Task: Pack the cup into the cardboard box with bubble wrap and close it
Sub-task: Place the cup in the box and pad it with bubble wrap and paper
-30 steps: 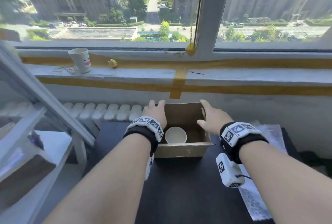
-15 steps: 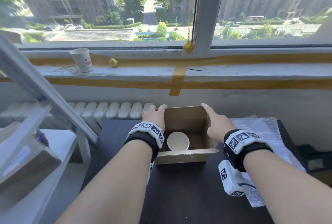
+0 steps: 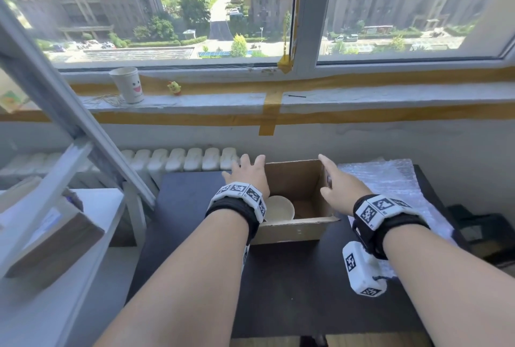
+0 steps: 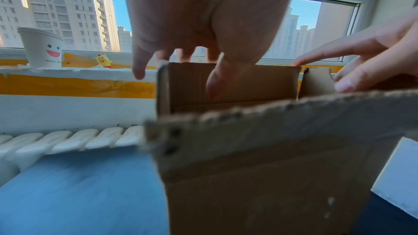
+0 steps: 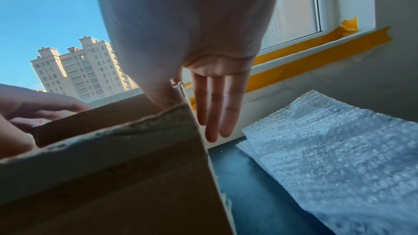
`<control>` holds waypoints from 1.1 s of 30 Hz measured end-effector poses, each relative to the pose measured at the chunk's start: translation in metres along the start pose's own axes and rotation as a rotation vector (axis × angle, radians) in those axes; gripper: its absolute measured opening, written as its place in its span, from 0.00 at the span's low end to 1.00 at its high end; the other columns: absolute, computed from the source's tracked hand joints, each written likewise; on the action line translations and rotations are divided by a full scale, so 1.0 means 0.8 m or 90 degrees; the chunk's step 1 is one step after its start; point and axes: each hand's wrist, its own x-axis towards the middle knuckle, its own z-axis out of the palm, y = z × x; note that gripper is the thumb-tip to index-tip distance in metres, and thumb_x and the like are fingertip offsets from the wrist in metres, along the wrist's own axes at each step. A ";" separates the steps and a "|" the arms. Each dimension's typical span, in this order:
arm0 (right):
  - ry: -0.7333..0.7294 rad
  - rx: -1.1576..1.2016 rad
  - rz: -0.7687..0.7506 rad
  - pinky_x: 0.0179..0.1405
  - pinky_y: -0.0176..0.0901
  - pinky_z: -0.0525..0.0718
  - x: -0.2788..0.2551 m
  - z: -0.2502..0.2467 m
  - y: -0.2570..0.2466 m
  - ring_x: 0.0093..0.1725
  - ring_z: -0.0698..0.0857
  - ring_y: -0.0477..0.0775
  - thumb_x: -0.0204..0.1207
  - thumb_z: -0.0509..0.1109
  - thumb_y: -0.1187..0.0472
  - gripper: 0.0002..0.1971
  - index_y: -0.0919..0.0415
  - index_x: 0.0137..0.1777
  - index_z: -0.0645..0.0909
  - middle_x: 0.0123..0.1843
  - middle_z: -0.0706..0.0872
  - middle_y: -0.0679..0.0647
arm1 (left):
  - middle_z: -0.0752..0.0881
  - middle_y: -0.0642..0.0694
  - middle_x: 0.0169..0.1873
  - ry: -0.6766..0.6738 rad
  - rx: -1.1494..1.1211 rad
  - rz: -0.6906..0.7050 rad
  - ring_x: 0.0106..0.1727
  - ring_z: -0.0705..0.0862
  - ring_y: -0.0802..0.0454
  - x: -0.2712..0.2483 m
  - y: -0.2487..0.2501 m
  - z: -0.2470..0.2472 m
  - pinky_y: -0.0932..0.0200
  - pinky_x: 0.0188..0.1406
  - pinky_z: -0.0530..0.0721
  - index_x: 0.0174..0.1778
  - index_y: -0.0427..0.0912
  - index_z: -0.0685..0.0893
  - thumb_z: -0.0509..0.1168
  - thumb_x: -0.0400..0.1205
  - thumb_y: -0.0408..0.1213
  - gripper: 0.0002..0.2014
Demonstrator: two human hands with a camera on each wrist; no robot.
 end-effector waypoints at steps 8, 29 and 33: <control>0.040 0.007 0.045 0.64 0.52 0.80 -0.016 -0.040 0.053 0.69 0.80 0.59 0.82 0.57 0.42 0.29 0.48 0.82 0.61 0.73 0.80 0.54 | 0.70 0.40 0.72 0.025 0.026 0.086 0.76 0.66 0.40 0.001 0.078 -0.021 0.39 0.74 0.68 0.74 0.45 0.71 0.58 0.80 0.31 0.25; -0.094 -0.075 0.093 0.67 0.53 0.79 0.042 -0.068 0.255 0.72 0.76 0.57 0.83 0.60 0.51 0.22 0.52 0.77 0.71 0.79 0.70 0.54 | 0.70 0.34 0.72 -0.199 -0.100 0.044 0.62 0.80 0.34 0.063 0.296 0.094 0.46 0.52 0.82 0.78 0.40 0.65 0.56 0.84 0.30 0.24; -0.141 -0.079 0.102 0.65 0.52 0.80 0.054 -0.050 0.269 0.70 0.78 0.59 0.83 0.61 0.50 0.23 0.52 0.78 0.70 0.80 0.67 0.56 | 0.83 0.35 0.62 -0.268 -0.101 -0.011 0.54 0.87 0.40 0.076 0.294 0.127 0.52 0.41 0.83 0.86 0.41 0.48 0.56 0.84 0.33 0.35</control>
